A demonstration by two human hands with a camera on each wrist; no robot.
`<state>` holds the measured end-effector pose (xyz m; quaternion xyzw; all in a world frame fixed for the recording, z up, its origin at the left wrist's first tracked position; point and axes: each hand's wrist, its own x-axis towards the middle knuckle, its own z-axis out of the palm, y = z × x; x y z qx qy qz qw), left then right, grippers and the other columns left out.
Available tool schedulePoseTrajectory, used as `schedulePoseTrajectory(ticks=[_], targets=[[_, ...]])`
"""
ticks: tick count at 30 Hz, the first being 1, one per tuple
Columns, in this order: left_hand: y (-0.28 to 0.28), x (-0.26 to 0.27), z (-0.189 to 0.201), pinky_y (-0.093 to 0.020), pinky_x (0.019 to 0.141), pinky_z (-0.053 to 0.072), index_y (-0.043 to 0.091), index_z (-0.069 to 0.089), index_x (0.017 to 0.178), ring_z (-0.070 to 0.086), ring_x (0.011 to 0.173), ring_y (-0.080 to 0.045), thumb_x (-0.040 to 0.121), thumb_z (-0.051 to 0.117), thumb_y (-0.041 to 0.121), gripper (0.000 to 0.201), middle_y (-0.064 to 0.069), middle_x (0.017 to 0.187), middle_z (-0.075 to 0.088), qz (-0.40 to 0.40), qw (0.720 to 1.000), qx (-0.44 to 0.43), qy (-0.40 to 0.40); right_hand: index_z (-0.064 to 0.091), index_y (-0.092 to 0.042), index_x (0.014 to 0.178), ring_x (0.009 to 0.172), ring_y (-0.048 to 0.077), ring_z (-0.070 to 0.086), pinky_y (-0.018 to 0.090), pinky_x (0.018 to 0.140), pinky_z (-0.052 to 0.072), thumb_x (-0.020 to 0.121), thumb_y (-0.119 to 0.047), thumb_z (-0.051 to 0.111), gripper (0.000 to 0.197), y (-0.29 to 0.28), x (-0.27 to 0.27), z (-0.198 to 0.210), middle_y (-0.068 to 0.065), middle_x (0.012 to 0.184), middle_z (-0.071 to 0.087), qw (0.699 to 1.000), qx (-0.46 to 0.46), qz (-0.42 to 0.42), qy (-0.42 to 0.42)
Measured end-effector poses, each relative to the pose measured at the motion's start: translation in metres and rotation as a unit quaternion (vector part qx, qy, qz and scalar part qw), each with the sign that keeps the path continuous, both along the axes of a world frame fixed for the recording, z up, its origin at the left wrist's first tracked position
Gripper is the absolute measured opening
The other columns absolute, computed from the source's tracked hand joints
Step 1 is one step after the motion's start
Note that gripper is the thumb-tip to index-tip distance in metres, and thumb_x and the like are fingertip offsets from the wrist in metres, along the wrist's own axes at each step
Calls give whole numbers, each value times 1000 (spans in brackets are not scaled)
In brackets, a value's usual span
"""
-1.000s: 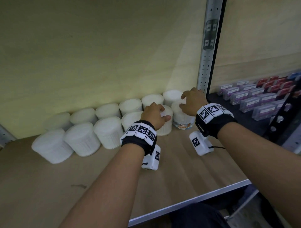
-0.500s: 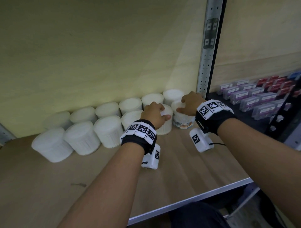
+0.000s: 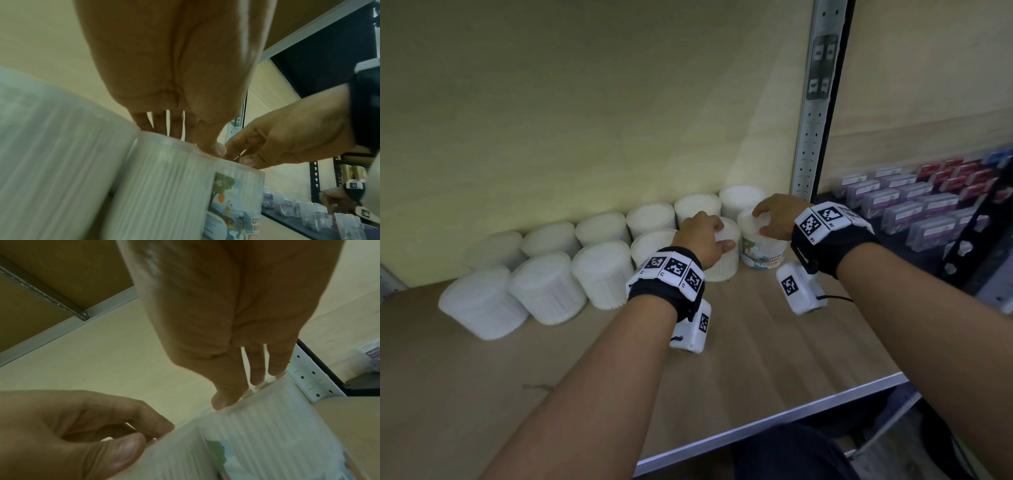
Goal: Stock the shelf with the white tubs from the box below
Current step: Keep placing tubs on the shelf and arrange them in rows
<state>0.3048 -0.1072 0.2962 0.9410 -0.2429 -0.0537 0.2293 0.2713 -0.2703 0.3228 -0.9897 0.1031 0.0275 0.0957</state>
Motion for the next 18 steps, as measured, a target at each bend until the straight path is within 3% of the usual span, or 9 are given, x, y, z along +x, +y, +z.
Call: schedulePoseTrajectory(ticks=[5,7,9,10,11,13,15,16,18], targets=[[6,-2,17,-31,106,36,18,43,138,45,130,-24,93,55,13,47,-3,145,43,-53,995,78,20,51,-16,137,127,24,49,28,101,41,91,-18,57,46,1,2,2,5,143,47,1000,-15,6,3],[8,-1,25,-25,83,44,23,41,137,55,113,-24,90,48,0,52,-4,143,45,-73,990,115,35,49,-16,138,128,23,49,28,101,41,92,-17,56,47,1,3,2,5,144,46,1000,-20,4,9],[10,0,32,-22,57,39,25,43,133,55,78,-18,88,43,-5,55,-8,136,47,-84,986,139,47,48,-15,139,129,24,49,28,102,41,92,-15,56,48,3,5,4,5,145,45,999,-28,5,17],[11,0,34,-22,51,35,26,45,131,51,70,-16,86,41,-7,55,-9,134,47,-87,985,137,54,48,-13,139,128,24,50,28,101,42,92,-14,55,47,3,6,5,6,144,46,999,-33,6,19],[11,2,35,-22,50,35,26,46,129,52,73,-18,85,39,-8,56,-9,134,46,-87,986,126,64,49,-12,137,127,24,51,28,100,43,92,-14,55,46,4,6,5,7,143,47,999,-39,7,21],[11,3,32,-25,64,42,22,50,125,56,100,-26,83,39,-7,51,-7,135,44,-71,992,74,70,51,-9,135,126,25,52,28,99,44,92,-13,54,43,4,7,6,8,141,49,998,-46,8,30],[5,2,24,-31,89,42,16,53,121,46,121,-27,87,47,5,36,-7,133,46,-31,999,17,18,49,-11,137,127,24,51,27,100,43,92,-13,54,45,3,7,6,7,143,47,998,-46,10,31],[1,2,18,-35,97,40,14,53,121,43,123,-28,90,52,17,31,-8,131,46,-8,1000,10,-22,48,-12,139,128,24,50,27,101,42,92,-13,54,47,2,7,5,6,144,46,999,-43,11,27],[-7,1,7,-42,101,39,11,52,122,41,123,-29,90,54,39,42,-10,129,47,25,997,31,-69,46,-15,140,129,24,49,27,101,41,92,-14,55,49,1,6,4,6,145,45,999,-38,16,20]])
